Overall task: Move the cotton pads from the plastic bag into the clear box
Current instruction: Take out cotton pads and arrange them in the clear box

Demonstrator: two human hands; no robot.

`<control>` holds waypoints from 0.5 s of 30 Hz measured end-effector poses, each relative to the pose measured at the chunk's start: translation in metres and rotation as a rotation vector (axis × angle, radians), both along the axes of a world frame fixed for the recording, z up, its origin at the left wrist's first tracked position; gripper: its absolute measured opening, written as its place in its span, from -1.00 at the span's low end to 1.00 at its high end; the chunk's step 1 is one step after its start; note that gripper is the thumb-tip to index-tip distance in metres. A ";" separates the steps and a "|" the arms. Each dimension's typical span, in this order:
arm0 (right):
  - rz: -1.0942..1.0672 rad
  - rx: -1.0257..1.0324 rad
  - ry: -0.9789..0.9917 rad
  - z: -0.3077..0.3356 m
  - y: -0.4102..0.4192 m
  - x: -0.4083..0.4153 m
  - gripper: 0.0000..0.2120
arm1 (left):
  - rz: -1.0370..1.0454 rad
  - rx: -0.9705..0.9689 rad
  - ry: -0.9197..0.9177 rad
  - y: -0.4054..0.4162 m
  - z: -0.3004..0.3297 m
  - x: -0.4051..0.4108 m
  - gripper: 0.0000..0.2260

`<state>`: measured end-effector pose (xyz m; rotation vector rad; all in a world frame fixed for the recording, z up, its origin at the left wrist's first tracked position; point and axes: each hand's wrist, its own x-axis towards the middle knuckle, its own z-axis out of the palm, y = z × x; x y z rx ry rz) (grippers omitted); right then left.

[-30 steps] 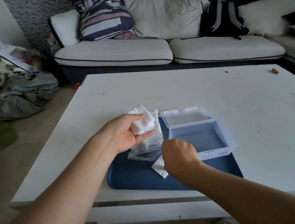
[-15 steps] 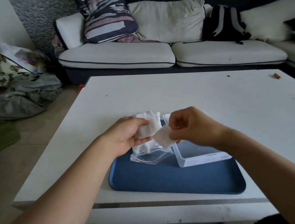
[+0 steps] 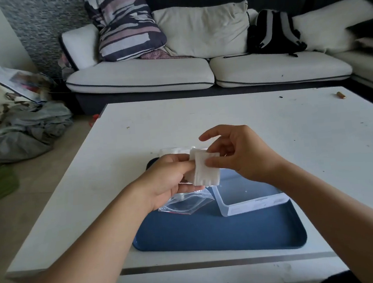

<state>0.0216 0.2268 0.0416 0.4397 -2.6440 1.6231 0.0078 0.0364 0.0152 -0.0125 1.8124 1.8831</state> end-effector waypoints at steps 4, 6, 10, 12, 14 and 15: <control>-0.038 0.003 -0.004 -0.002 -0.002 -0.001 -0.55 | -0.029 0.043 -0.011 -0.003 0.002 0.002 -0.80; -0.046 -0.011 -0.007 -0.001 -0.001 -0.002 -0.53 | -0.039 0.059 -0.019 -0.004 0.002 0.002 -0.78; -0.038 -0.008 -0.017 -0.001 -0.001 -0.003 -0.53 | -0.042 0.058 -0.014 -0.007 0.002 0.003 -0.77; -0.034 -0.007 -0.015 -0.002 -0.002 -0.003 -0.52 | -0.043 0.054 -0.001 -0.006 0.003 0.004 -0.77; -0.031 0.005 -0.011 -0.001 -0.002 -0.003 -0.50 | -0.053 0.031 0.013 -0.006 0.003 0.005 -0.77; -0.029 0.015 -0.007 -0.001 -0.002 -0.003 -0.49 | -0.059 0.018 0.019 -0.006 0.003 0.005 -0.77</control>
